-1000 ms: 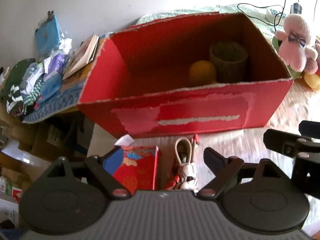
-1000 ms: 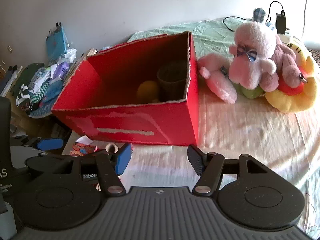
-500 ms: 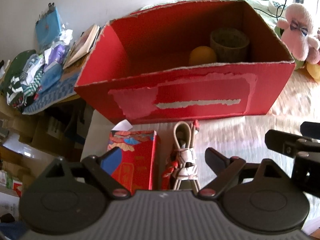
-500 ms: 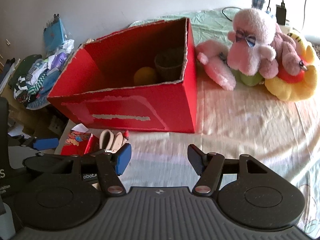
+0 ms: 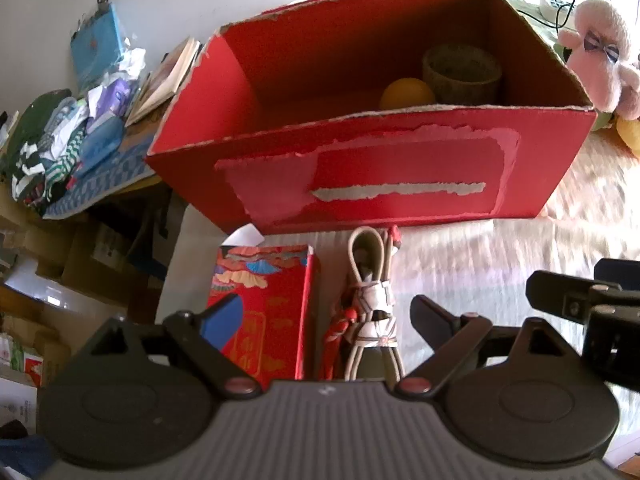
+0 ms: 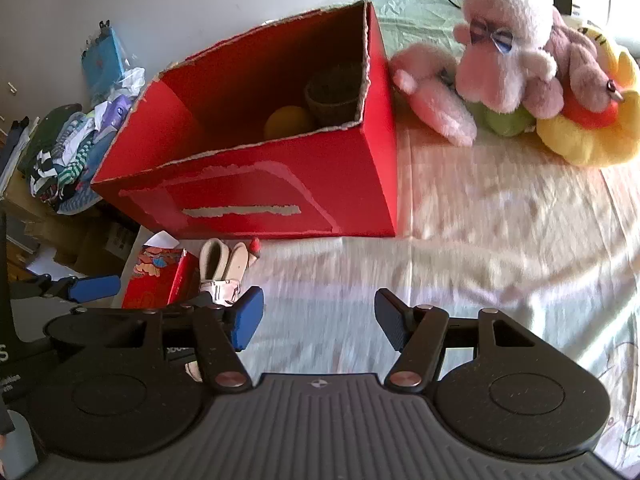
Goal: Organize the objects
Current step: 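Lower the right gripper onto the white cable bundle and close it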
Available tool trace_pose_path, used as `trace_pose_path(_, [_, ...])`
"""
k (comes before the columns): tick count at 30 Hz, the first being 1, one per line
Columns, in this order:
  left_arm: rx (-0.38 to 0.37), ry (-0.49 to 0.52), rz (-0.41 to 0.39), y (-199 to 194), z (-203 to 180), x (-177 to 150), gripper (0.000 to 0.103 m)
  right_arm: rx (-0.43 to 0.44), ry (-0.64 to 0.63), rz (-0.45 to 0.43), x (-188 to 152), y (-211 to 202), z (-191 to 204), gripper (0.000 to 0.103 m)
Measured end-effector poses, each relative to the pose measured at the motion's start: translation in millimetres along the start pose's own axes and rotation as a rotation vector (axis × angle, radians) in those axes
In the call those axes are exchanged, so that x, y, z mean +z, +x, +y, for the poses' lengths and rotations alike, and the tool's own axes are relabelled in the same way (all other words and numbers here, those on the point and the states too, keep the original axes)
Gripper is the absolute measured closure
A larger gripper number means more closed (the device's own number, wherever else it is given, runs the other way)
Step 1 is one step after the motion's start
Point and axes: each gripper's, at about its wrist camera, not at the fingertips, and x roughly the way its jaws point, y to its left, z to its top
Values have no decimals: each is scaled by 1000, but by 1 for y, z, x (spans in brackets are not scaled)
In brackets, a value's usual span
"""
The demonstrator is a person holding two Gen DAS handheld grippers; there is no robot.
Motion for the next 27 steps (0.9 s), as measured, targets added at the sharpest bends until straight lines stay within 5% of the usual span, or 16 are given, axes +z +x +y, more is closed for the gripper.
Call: trace_pose_path(27, [-5,11,51,13,1,-11,10,62,73,40,-4,10,-9,43])
